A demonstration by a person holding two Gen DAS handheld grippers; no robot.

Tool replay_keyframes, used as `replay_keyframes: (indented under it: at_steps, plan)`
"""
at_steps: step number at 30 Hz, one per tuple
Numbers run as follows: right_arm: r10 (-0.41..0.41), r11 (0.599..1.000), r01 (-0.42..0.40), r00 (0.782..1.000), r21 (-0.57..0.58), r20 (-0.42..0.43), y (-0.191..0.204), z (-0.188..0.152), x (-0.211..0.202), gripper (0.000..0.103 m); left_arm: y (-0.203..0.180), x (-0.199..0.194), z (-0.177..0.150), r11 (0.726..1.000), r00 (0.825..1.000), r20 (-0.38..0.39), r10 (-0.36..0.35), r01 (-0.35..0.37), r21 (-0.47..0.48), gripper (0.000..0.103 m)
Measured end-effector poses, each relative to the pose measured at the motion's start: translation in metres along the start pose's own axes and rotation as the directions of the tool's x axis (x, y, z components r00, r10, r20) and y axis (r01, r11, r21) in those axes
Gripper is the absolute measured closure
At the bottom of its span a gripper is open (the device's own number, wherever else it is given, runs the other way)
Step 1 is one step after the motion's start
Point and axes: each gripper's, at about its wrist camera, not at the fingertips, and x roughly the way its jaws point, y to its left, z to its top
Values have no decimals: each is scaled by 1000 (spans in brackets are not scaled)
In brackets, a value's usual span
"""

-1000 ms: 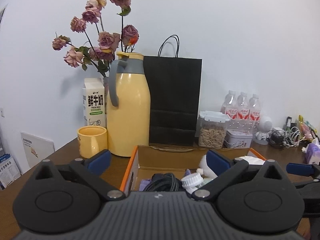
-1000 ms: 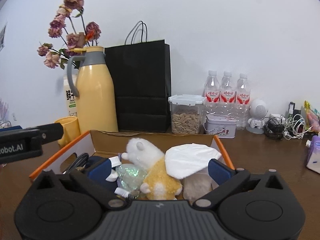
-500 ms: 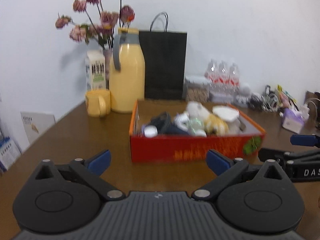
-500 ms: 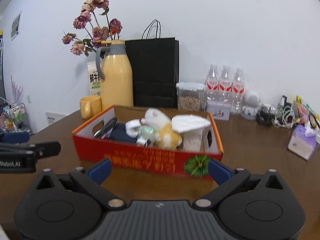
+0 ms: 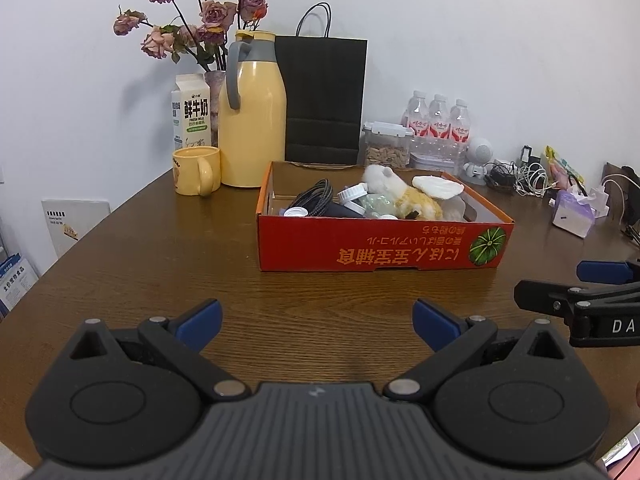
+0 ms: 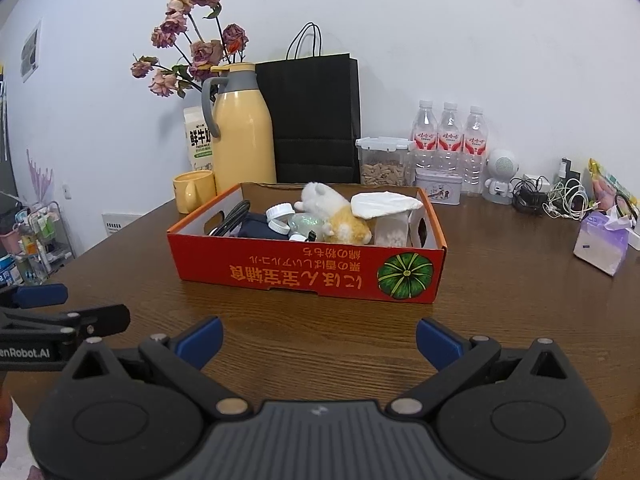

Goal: Organize objects

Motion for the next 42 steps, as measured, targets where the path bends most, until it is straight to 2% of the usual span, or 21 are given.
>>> replay_keyframes:
  at_steps: [42]
  plan:
    - [-1, 1000, 1, 1000, -3, 3, 2, 1, -2, 0, -1, 1, 0, 1000, 1000, 0, -4, 4, 1, 0]
